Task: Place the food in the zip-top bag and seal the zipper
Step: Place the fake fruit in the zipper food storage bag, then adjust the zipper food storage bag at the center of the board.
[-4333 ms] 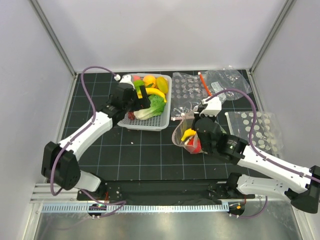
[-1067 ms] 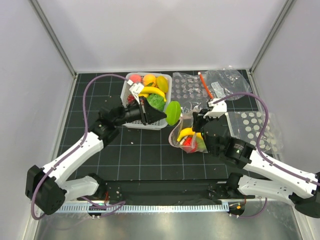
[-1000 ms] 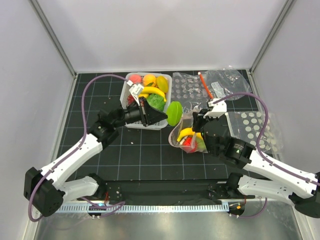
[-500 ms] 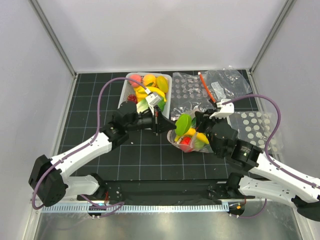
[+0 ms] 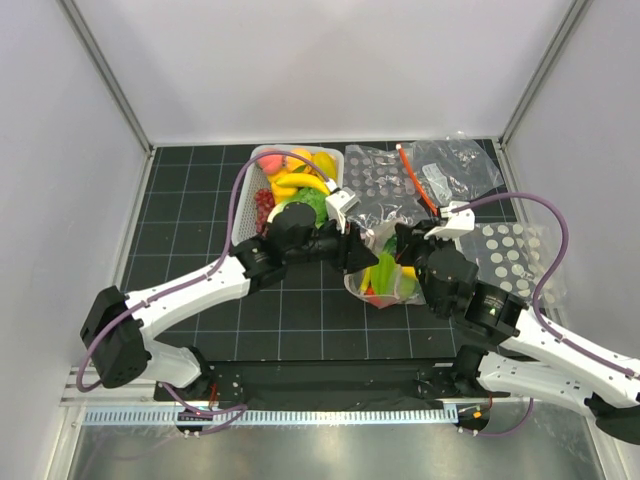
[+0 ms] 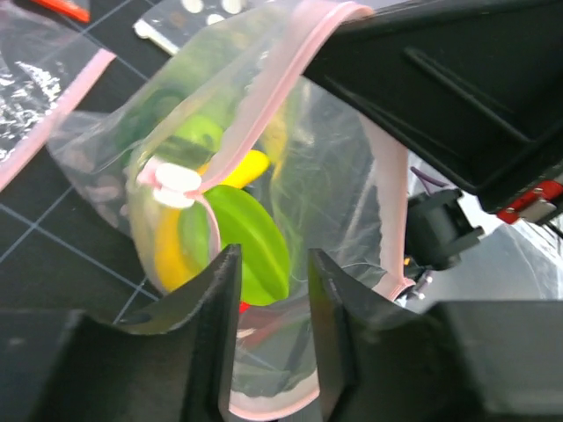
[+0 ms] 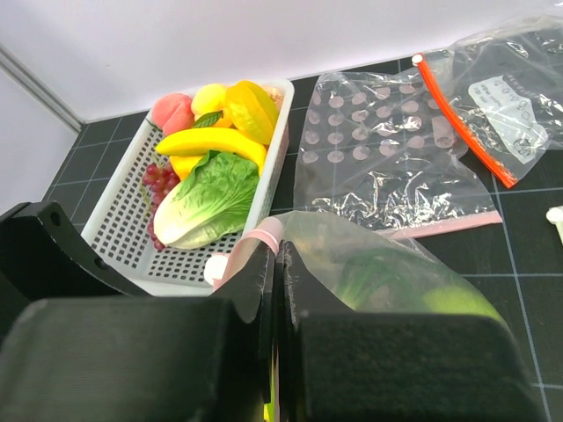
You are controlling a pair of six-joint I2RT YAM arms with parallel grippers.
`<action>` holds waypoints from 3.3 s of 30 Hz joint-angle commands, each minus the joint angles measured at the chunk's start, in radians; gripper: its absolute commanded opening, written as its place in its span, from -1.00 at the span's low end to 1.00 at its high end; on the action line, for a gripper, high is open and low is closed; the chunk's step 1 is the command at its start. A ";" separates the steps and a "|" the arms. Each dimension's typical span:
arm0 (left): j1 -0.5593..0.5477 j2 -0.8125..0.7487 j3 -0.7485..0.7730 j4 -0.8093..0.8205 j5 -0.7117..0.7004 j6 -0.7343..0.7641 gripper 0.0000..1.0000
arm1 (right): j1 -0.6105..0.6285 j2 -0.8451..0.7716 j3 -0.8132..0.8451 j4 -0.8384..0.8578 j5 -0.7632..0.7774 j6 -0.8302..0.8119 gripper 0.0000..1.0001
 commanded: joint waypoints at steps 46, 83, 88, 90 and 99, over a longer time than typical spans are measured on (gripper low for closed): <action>-0.013 -0.034 -0.054 -0.083 -0.187 0.153 0.30 | -0.001 0.067 -0.006 0.136 -0.078 -0.037 -0.98; 0.226 -0.254 -0.216 -0.040 -0.267 -0.051 -1.00 | 0.000 0.278 0.077 0.123 -0.594 -0.117 -0.06; 0.226 -0.252 -0.207 -0.087 -0.334 -0.057 -1.00 | 0.012 0.386 0.142 0.002 -0.512 -0.069 -0.27; 0.228 -0.252 -0.204 -0.096 -0.342 -0.062 -1.00 | 0.037 0.412 0.198 -0.058 -0.413 -0.051 -0.44; 0.228 -0.267 -0.173 -0.157 -0.425 -0.039 -1.00 | 0.287 0.623 0.479 -0.501 -0.071 0.023 -0.80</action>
